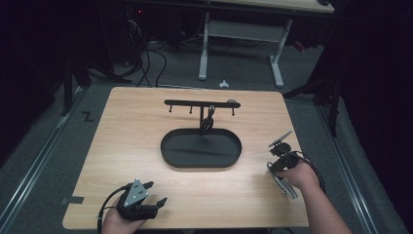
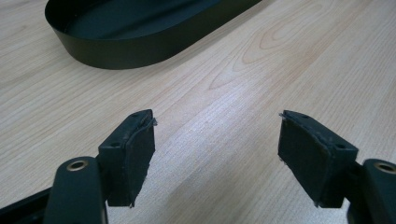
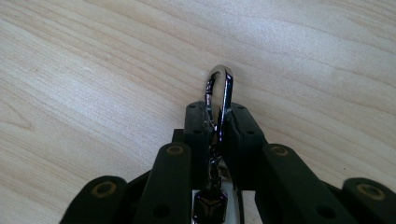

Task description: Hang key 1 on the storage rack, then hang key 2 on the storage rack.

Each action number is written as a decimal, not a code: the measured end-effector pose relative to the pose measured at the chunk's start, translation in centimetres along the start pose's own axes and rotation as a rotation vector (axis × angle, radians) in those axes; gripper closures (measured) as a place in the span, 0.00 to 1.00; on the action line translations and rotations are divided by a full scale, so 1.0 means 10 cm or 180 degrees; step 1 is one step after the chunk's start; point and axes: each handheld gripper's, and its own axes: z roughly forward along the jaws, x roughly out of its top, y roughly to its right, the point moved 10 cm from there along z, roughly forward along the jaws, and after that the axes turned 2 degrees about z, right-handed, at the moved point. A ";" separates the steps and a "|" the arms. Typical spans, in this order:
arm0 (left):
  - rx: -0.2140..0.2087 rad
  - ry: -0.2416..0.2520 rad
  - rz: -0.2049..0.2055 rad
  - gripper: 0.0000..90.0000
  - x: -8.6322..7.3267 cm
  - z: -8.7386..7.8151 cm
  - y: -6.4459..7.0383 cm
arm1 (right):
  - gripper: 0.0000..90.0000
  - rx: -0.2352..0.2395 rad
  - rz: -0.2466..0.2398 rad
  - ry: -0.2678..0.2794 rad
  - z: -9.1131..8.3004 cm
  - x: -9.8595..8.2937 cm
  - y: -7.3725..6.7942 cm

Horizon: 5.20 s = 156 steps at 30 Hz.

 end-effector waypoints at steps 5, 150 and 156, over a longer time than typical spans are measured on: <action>0.0001 -0.0003 0.0001 0.31 0.00 0.00 0.00 | 0.90 -0.0005 -0.0054 -0.0034 0.04 0.02 -0.05; 0.0025 0.0029 -0.0033 0.31 -0.08 -0.11 -0.04 | 0.79 0.0026 -0.0446 0.1275 -1.19 1.54 -0.79; 0.0013 0.0012 -0.0036 0.31 -0.08 -0.10 -0.03 | 0.65 -0.0016 -0.0379 0.1254 -1.03 1.39 -0.77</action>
